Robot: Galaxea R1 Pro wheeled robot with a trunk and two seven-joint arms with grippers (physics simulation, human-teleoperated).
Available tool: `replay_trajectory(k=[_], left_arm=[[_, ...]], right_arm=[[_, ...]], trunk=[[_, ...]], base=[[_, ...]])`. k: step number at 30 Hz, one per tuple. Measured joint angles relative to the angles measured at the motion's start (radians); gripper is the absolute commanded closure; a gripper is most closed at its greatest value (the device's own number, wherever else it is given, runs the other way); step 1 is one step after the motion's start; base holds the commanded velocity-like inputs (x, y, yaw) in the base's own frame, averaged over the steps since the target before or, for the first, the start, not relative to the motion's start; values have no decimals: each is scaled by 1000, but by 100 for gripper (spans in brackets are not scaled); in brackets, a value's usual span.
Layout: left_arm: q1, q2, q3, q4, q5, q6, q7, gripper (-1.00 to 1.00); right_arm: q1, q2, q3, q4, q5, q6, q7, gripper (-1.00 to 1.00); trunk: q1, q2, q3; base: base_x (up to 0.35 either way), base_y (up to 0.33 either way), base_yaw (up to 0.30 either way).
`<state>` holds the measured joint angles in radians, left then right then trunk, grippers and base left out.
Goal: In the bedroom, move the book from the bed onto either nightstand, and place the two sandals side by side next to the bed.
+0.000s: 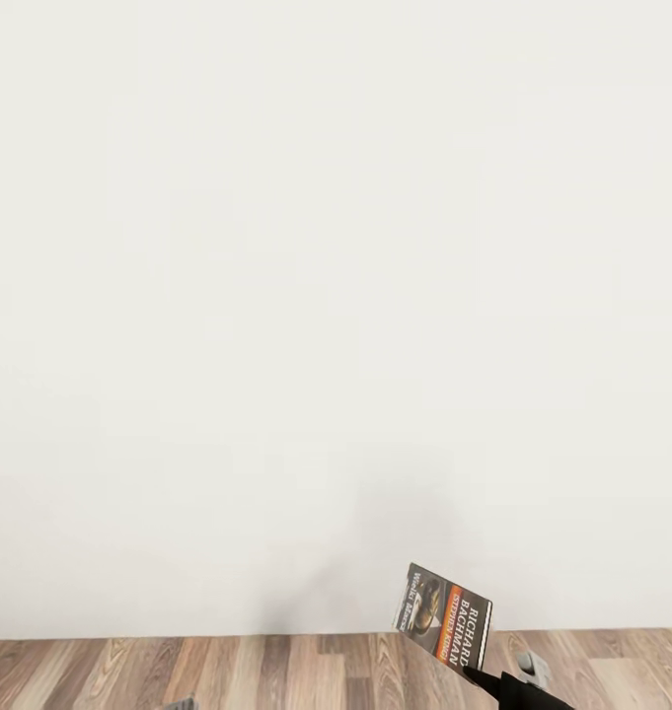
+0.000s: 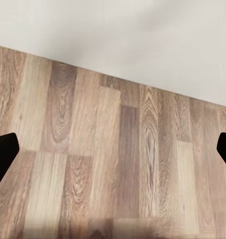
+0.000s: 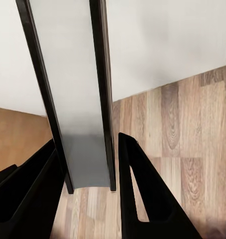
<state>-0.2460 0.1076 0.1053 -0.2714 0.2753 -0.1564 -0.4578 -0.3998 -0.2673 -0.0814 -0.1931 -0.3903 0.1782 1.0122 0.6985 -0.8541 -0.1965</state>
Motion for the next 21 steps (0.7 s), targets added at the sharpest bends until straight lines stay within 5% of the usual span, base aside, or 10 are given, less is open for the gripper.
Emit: replay_trajectory(k=[13, 21], left_arm=[[0, 0, 0, 0, 0, 0, 0, -100], [0, 0, 0, 0, 0, 0, 0, -100]], right_arm=[[0, 0, 1, 0, 1, 0, 0, 100], [0, 0, -1, -2, 0, 0, 2, 100]], trunk=[[0, 0, 0], [0, 0, 0]], base=[[325, 0, -3], [101, 0, -206]])
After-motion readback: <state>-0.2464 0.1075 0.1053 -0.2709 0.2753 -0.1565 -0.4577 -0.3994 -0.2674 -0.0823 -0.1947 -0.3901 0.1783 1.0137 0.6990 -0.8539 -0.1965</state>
